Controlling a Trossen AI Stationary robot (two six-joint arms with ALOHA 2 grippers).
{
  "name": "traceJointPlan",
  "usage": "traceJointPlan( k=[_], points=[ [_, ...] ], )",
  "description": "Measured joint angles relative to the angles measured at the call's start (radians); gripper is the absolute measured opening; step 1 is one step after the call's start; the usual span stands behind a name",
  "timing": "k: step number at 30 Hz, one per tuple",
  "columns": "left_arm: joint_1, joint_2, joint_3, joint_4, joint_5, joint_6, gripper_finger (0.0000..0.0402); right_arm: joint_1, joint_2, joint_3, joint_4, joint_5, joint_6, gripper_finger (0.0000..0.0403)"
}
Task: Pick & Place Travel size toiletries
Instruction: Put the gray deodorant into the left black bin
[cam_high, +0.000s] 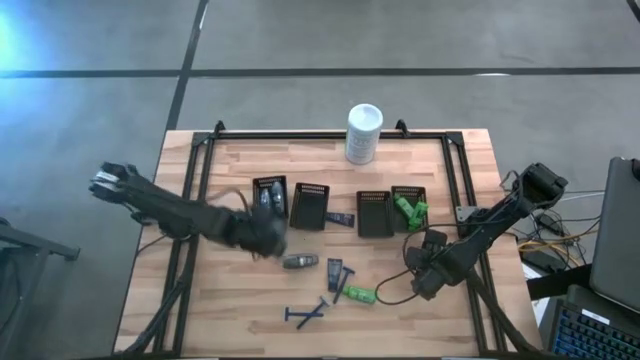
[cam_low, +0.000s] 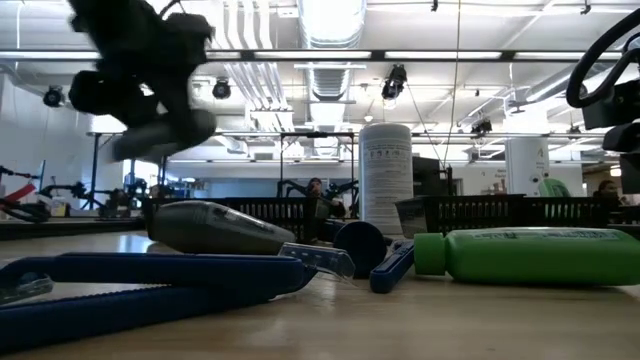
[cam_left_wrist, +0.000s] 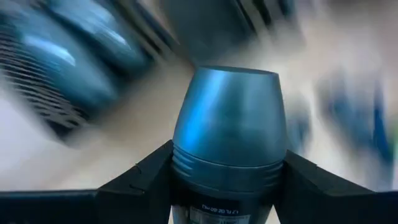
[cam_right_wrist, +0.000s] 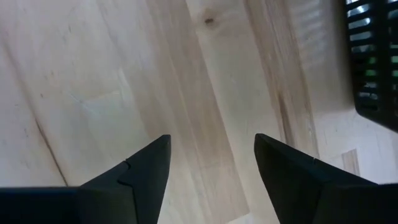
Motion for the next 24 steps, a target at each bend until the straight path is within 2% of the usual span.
traceJointPlan(
  k=[2,3,5,8,11,13,16,18,21,23,24],
  points=[
    [0.076,-0.042,-0.017,-0.037,-0.096,-0.126,0.0209,-0.003,0.000,0.000,0.002,0.005,-0.007,0.0226],
    [0.124,-0.059,-0.030,-0.035,-0.113,-0.149,0.0209,-0.005,0.000,0.000,0.002,0.008,-0.010,0.0228],
    [0.227,-0.076,-0.066,0.014,-0.092,-0.122,0.0209,-0.012,0.000,0.000,0.002,0.009,-0.019,0.0233],
    [0.362,-0.071,-0.131,0.166,0.003,0.010,0.0218,-0.019,-0.001,0.000,0.003,0.011,-0.036,0.0243],
    [0.458,-0.059,-0.163,0.314,0.083,0.074,0.0271,-0.019,-0.002,0.002,0.002,0.008,-0.030,0.0253],
    [0.488,-0.056,-0.166,0.338,0.101,0.103,0.0316,-0.019,-0.003,0.006,0.006,0.003,-0.004,0.0260],
    [0.493,-0.061,-0.165,0.313,0.129,0.138,0.0373,-0.018,-0.003,0.012,0.007,-0.001,0.044,0.0269],
    [0.482,-0.071,-0.163,0.299,0.181,0.191,0.0390,-0.018,-0.004,0.017,0.010,-0.001,0.059,0.0275],
    [0.419,-0.078,-0.156,0.372,0.339,0.484,0.0378,-0.018,-0.004,0.023,0.012,-0.001,0.067,0.0284],
    [0.327,-0.079,-0.140,0.432,0.487,0.723,0.0361,-0.018,-0.004,0.024,0.015,0.000,0.061,0.0290],
    [0.271,-0.071,-0.124,0.440,0.519,0.821,0.0352,-0.018,-0.004,0.024,0.014,0.000,0.055,0.0293]
  ],
)
